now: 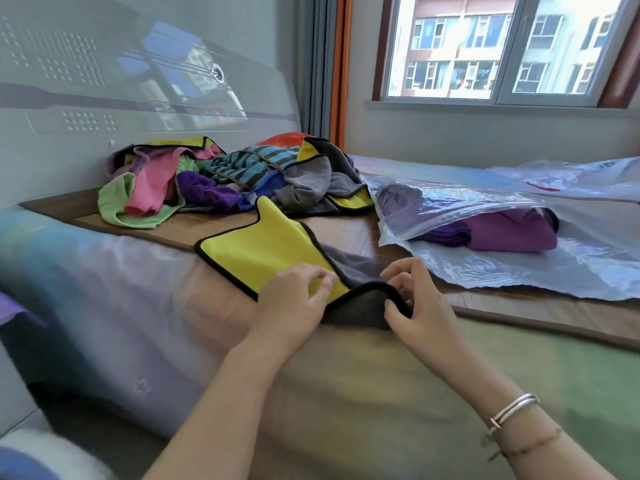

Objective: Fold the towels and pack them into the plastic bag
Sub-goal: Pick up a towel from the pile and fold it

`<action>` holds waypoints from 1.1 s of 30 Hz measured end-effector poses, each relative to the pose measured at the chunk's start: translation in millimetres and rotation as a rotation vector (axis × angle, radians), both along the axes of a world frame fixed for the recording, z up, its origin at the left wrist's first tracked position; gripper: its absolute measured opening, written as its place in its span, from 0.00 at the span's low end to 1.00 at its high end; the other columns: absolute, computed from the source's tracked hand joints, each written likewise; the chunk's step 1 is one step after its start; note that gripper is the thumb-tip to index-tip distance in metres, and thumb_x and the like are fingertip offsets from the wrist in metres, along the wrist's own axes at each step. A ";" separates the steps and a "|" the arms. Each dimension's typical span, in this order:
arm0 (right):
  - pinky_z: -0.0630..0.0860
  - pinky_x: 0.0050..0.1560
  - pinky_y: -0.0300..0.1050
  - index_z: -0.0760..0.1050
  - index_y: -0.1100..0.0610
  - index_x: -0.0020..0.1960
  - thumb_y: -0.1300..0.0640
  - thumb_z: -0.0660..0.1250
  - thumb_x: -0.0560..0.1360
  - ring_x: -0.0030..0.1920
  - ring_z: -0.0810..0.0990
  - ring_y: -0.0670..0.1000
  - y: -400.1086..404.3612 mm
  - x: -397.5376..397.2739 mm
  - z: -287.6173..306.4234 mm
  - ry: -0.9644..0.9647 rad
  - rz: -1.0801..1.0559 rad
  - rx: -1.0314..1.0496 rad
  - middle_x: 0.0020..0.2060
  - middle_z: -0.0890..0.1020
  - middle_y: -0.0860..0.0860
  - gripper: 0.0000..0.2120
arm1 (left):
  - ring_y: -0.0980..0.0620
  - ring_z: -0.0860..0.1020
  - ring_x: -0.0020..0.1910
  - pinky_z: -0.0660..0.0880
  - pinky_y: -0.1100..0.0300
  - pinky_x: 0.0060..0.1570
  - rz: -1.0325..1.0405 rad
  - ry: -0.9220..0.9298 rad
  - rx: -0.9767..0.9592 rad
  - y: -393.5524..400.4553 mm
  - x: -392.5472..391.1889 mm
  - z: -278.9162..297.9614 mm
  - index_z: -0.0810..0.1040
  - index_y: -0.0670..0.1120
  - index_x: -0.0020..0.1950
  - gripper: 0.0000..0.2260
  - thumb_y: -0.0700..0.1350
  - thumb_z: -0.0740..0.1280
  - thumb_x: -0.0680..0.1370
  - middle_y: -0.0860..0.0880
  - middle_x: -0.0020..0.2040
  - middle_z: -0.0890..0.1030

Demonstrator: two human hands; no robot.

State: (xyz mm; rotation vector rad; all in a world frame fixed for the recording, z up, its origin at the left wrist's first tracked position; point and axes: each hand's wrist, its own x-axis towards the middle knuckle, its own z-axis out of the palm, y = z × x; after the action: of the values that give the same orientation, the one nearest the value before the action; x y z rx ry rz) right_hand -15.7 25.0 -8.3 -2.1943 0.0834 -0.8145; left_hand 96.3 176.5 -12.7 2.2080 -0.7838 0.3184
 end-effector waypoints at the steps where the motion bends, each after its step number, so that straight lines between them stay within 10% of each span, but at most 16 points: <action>1: 0.69 0.39 0.31 0.70 0.51 0.54 0.69 0.65 0.73 0.36 0.75 0.43 -0.7 2.2 -1.2 0.004 0.001 -0.004 0.38 0.76 0.47 0.17 | 0.48 0.74 0.60 0.71 0.51 0.61 0.086 0.015 -0.036 2.2 2.7 0.5 0.79 0.49 0.60 0.13 0.53 0.62 0.80 0.51 0.60 0.79; 6: 0.68 0.40 0.28 0.77 0.53 0.45 0.66 0.65 0.73 0.39 0.77 0.39 9.9 11.0 2.0 -0.058 -0.039 -0.115 0.38 0.81 0.42 0.09 | 0.40 0.66 0.68 0.63 0.50 0.65 0.522 0.358 -0.229 28.5 18.6 6.2 0.65 0.42 0.71 0.27 0.50 0.69 0.77 0.40 0.70 0.65; 9: 0.68 0.39 0.34 0.73 0.48 0.42 0.65 0.63 0.73 0.39 0.76 0.41 19.4 18.1 0.6 -0.051 -0.016 -0.148 0.40 0.81 0.43 0.11 | 0.44 0.71 0.61 0.69 0.54 0.53 0.476 0.587 -0.520 35.9 27.5 4.5 0.63 0.42 0.71 0.29 0.47 0.72 0.75 0.41 0.69 0.67; 13: 0.67 0.64 0.49 0.70 0.47 0.42 0.64 0.61 0.72 0.65 0.72 0.44 27.5 22.7 -4.7 0.039 0.037 -0.306 0.53 0.80 0.41 0.11 | 0.51 0.74 0.47 0.68 0.60 0.41 0.401 0.625 -0.718 36.6 30.4 6.6 0.68 0.46 0.66 0.24 0.38 0.72 0.73 0.46 0.55 0.74; 16: 0.67 0.59 0.50 0.70 0.50 0.46 0.63 0.60 0.75 0.57 0.73 0.48 27.3 25.8 -6.5 0.092 -0.030 -0.443 0.50 0.78 0.43 0.08 | 0.56 0.69 0.36 0.65 0.64 0.31 0.347 0.569 -0.708 39.3 27.4 11.4 0.71 0.48 0.66 0.23 0.34 0.66 0.73 0.47 0.51 0.73; 24: 0.73 0.37 0.53 0.68 0.49 0.51 0.59 0.58 0.80 0.38 0.76 0.52 25.4 11.2 6.1 0.026 -0.067 -0.396 0.35 0.76 0.46 0.05 | 0.51 0.66 0.71 0.66 0.59 0.61 0.327 0.460 -0.693 59.0 23.9 13.6 0.62 0.49 0.77 0.30 0.38 0.63 0.76 0.50 0.75 0.65; 30: 0.75 0.39 0.55 0.69 0.47 0.52 0.53 0.57 0.78 0.38 0.79 0.53 27.2 -9.1 21.3 -0.140 -0.055 -0.371 0.36 0.79 0.46 0.05 | 0.52 0.72 0.35 0.68 0.63 0.32 -0.068 0.172 -0.569 56.0 -12.2 44.8 0.84 0.57 0.53 0.15 0.38 0.66 0.78 0.56 0.38 0.82; 33: 0.75 0.44 0.57 0.72 0.49 0.51 0.56 0.59 0.77 0.43 0.80 0.51 31.8 -19.4 30.8 -0.277 0.035 -0.190 0.40 0.80 0.46 0.05 | 0.49 0.69 0.32 0.64 0.56 0.34 -0.306 0.197 -0.362 48.9 -33.5 49.6 0.85 0.61 0.49 0.18 0.37 0.65 0.78 0.38 0.38 0.81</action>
State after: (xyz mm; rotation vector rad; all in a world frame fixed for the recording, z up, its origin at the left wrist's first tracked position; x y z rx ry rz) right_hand -35.2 56.8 22.5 -2.2271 -0.1764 -1.1374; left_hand 62.8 225.4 36.9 1.7222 -0.8642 0.0792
